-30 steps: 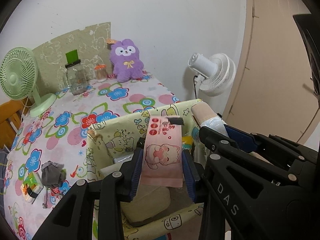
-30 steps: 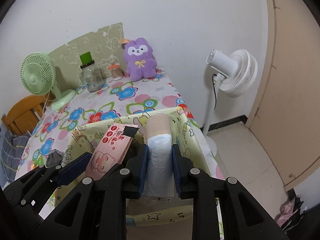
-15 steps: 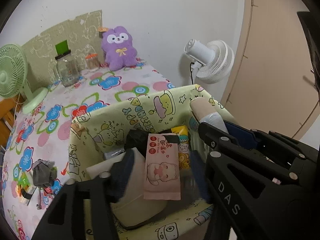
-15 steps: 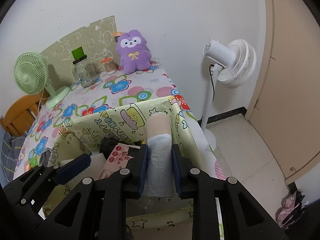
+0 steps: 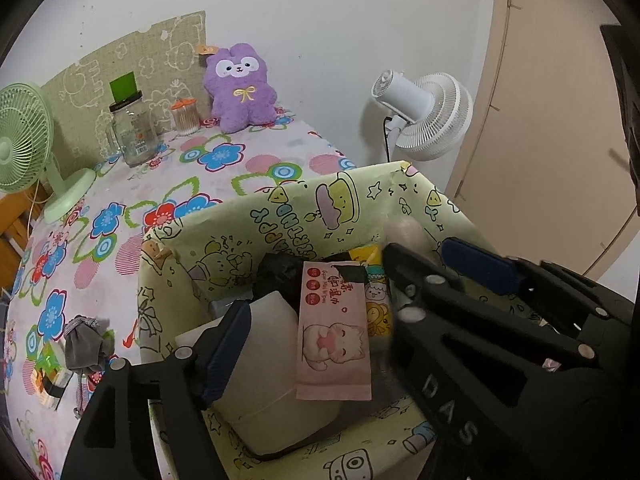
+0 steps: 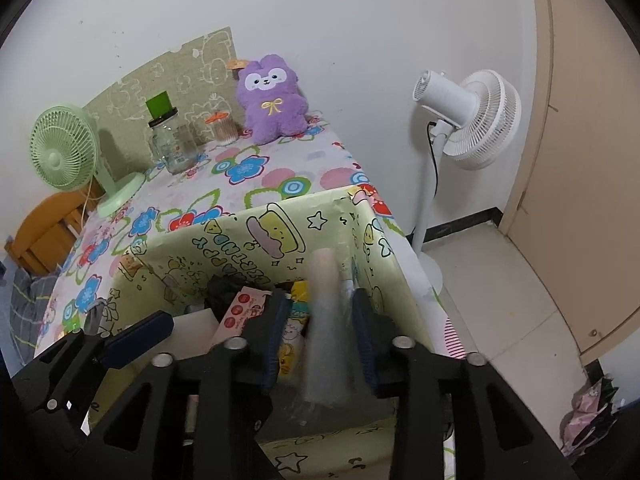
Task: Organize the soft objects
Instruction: 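Open the left tool over the box while the right tool releases the paper roll inside, then withdraw both open tools from the box back toward the pile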
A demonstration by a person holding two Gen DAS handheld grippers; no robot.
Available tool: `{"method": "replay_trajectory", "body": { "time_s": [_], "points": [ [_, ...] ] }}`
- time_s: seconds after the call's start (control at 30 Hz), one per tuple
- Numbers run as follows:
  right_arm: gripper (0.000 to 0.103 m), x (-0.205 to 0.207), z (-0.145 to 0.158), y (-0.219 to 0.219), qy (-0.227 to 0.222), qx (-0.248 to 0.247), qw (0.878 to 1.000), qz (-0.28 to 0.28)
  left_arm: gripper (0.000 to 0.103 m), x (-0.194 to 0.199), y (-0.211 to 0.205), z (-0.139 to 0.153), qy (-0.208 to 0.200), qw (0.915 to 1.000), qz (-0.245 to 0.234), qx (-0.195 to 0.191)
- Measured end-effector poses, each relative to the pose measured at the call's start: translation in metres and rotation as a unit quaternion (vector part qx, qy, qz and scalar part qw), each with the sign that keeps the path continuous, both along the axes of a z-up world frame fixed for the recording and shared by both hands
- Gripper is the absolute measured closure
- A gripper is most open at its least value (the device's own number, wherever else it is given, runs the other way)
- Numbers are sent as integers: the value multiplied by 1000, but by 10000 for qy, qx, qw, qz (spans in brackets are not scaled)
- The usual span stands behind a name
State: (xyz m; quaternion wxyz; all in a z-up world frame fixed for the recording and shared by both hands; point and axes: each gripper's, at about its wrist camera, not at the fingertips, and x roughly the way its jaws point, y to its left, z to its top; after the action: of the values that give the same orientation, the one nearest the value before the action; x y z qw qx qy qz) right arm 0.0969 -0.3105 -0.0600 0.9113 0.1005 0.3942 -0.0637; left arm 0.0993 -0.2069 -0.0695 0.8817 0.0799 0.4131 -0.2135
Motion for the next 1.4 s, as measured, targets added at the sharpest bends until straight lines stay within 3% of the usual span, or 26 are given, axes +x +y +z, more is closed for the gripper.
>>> {"method": "replay_trajectory", "body": {
  "time_s": [0.07, 0.33, 0.7, 0.83, 1.4],
  "points": [
    [46, -2, 1, 1, -50, 61, 10000, 2, 25, -2, 1, 2, -35, 10000, 20, -1],
    [38, -11, 7, 8, -37, 38, 10000, -80, 20, -9, 8, 8, -143, 9999, 62, 67],
    [37, -26, 25, 25, -214, -147, 9997, -25, 17, -25, 28, 25, -413, 9990, 146, -4],
    [28, -31, 33, 33, -319, -182, 9993, 8, 17, -30, 35, 31, -507, 9985, 182, -33],
    [24, -50, 63, 68, -613, -376, 9973, 175, 11, -50, 71, 56, -859, 9956, 351, -164]
  ]
}}
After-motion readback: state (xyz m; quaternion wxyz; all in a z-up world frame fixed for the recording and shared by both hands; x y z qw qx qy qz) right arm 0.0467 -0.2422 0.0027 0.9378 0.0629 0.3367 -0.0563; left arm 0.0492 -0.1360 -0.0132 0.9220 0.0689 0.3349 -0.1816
